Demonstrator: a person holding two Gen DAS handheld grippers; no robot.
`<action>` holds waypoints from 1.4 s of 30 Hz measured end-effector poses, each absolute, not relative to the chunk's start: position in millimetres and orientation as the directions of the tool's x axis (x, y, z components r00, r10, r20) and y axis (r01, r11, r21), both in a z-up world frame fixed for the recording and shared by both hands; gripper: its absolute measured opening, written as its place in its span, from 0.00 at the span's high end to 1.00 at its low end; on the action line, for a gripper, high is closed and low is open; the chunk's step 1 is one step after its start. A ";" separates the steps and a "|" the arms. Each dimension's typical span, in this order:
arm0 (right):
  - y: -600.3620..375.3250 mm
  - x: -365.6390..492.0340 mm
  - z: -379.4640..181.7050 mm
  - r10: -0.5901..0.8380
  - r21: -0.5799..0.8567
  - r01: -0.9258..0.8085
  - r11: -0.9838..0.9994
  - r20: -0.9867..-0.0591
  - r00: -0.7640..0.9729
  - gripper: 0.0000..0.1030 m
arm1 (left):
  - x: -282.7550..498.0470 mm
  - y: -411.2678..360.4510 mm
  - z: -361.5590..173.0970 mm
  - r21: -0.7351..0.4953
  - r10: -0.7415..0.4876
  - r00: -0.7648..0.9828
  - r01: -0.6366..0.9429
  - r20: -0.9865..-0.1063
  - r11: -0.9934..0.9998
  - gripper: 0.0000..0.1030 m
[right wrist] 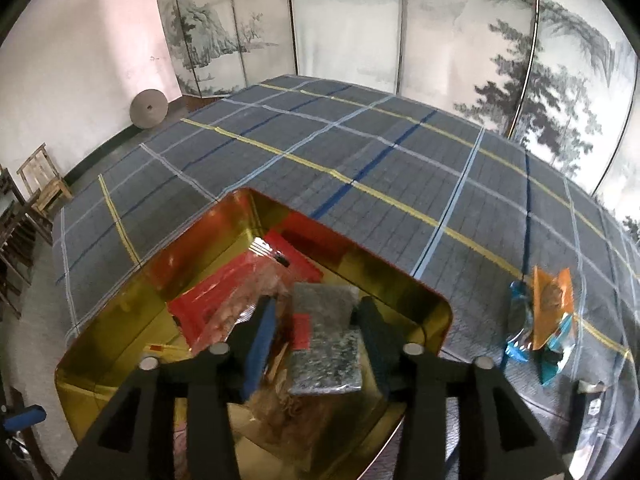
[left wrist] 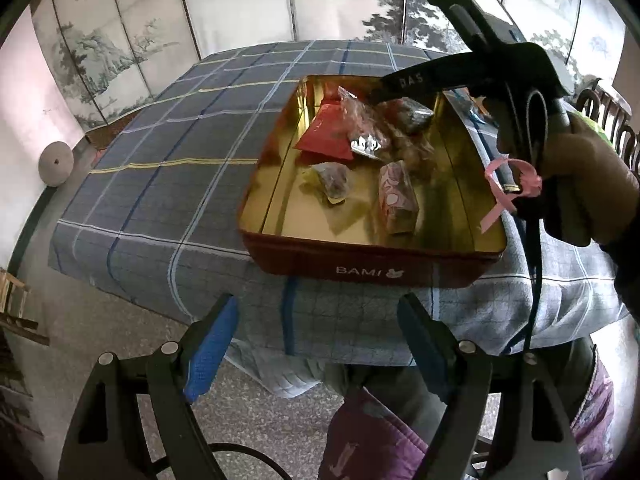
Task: Organize snacks
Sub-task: 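Carry the grey cracker block into the gold tin and open the right gripper, then grasp the Member's Mark soda cracker pack with the right gripper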
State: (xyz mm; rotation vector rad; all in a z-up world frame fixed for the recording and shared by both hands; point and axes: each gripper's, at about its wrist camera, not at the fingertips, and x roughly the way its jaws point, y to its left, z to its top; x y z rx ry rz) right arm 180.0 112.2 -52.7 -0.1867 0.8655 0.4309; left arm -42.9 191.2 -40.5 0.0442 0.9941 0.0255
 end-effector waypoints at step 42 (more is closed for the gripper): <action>-79.4 84.0 -27.6 0.036 -0.030 -0.078 0.996 -0.691 0.722 0.39 | -41.6 135.3 -23.4 0.055 -0.003 0.546 0.091 -0.838 0.994 0.24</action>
